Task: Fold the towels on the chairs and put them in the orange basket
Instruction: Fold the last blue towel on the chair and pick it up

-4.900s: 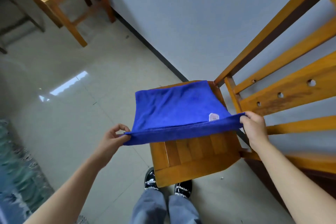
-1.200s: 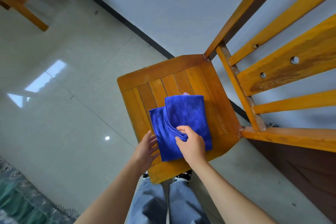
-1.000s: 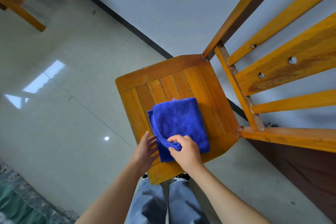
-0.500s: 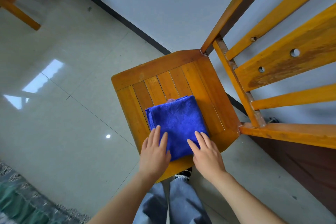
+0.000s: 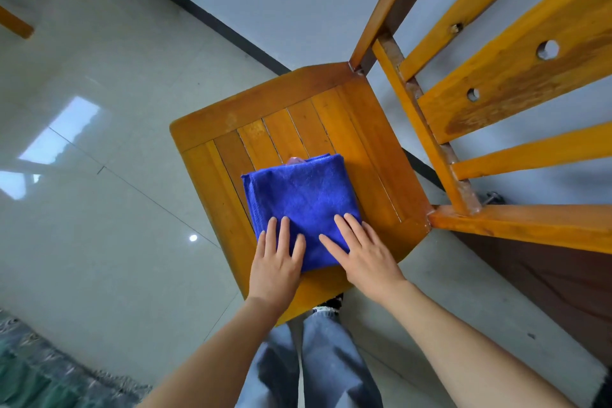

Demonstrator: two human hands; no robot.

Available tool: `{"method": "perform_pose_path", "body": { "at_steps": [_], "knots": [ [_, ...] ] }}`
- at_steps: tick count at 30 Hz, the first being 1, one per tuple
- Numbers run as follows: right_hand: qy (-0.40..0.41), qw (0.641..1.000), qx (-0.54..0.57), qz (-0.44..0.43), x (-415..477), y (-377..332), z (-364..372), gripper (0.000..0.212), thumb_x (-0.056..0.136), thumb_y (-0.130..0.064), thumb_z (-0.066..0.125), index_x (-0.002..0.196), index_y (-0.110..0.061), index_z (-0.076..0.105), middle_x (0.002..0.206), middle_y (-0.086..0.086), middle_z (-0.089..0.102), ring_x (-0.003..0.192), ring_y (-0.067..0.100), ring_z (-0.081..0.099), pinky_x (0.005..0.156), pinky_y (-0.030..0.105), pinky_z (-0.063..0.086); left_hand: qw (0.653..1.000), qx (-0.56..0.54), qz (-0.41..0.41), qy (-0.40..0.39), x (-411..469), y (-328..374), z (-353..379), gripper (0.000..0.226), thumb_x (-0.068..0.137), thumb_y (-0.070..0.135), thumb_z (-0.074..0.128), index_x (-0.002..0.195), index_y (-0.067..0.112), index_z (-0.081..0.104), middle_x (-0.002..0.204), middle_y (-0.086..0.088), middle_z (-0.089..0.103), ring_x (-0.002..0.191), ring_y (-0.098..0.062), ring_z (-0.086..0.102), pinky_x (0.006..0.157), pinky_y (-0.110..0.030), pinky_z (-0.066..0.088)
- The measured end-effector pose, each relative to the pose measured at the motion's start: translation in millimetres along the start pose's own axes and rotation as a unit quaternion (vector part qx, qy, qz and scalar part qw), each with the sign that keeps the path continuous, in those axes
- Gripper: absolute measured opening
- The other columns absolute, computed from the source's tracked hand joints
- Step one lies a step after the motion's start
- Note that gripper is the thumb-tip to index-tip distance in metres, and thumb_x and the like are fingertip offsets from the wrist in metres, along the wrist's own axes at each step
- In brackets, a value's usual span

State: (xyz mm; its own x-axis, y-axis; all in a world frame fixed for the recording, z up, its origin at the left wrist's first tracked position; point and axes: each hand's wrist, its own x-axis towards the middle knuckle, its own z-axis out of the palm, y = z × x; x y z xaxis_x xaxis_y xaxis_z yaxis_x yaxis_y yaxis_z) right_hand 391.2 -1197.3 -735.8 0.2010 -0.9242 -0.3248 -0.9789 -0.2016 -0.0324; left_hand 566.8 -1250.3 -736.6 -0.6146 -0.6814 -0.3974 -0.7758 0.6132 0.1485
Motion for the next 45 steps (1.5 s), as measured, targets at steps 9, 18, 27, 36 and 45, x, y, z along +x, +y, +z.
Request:
{"method": "perform_pose_path", "body": {
  "at_steps": [9, 18, 27, 36, 45],
  "knots": [
    [0.156, 0.988, 0.012, -0.019, 19, -3, 4, 0.029, 0.059, -0.003, 0.073, 0.085, -0.016, 0.07, 0.078, 0.007, 0.067, 0.062, 0.026, 0.061, 0.053, 0.028, 0.052, 0.997, 0.02, 0.069, 0.038, 2, -23, -2, 0.074, 0.042, 0.011, 0.089, 0.102, 0.008, 0.045, 0.101, -0.021, 0.069, 0.09, -0.04, 0.067, 0.067, -0.041, 0.058],
    [0.207, 0.978, -0.009, 0.001, -32, 1, -60, 0.035, 0.068, -0.008, 0.04, 0.085, -0.016, 0.069, 0.067, 0.001, 0.061, 0.058, 0.021, 0.057, 0.045, 0.025, 0.044, 0.993, -0.012, 0.116, 0.024, -19, -10, -72, 0.077, 0.033, 0.029, 0.091, 0.097, 0.02, 0.048, 0.074, 0.0, 0.067, 0.059, -0.019, 0.064, 0.044, -0.024, 0.052],
    [0.214, 0.976, -0.005, 0.037, -70, 9, -219, 0.056, 0.038, -0.017, 0.091, 0.09, -0.015, 0.07, 0.075, 0.002, 0.067, 0.063, 0.017, 0.064, 0.047, 0.024, 0.052, 0.994, -0.002, 0.086, 0.066, -57, 13, -232, 0.043, 0.095, 0.024, 0.049, 0.135, 0.021, 0.033, 0.13, -0.005, 0.049, 0.113, -0.023, 0.048, 0.092, -0.032, 0.043],
    [0.32, 0.94, -0.095, 0.064, -102, 44, -388, 0.061, 0.04, -0.013, 0.091, 0.095, -0.011, 0.066, 0.08, 0.008, 0.068, 0.067, 0.022, 0.067, 0.05, 0.03, 0.056, 0.971, 0.026, 0.122, 0.205, -74, 40, -403, 0.05, 0.09, 0.017, 0.054, 0.135, 0.021, 0.032, 0.134, -0.002, 0.048, 0.119, -0.02, 0.046, 0.099, -0.033, 0.042],
    [0.458, 0.867, -0.194, 0.037, -134, 78, -509, 0.067, 0.051, -0.012, 0.087, 0.107, -0.011, 0.049, 0.085, 0.009, 0.069, 0.069, 0.022, 0.067, 0.055, 0.027, 0.056, 0.921, 0.073, 0.18, 0.337, -89, 65, -531, 0.046, 0.093, 0.02, 0.05, 0.135, 0.019, 0.033, 0.131, -0.003, 0.05, 0.115, -0.021, 0.048, 0.093, -0.032, 0.044]
  ]
}}
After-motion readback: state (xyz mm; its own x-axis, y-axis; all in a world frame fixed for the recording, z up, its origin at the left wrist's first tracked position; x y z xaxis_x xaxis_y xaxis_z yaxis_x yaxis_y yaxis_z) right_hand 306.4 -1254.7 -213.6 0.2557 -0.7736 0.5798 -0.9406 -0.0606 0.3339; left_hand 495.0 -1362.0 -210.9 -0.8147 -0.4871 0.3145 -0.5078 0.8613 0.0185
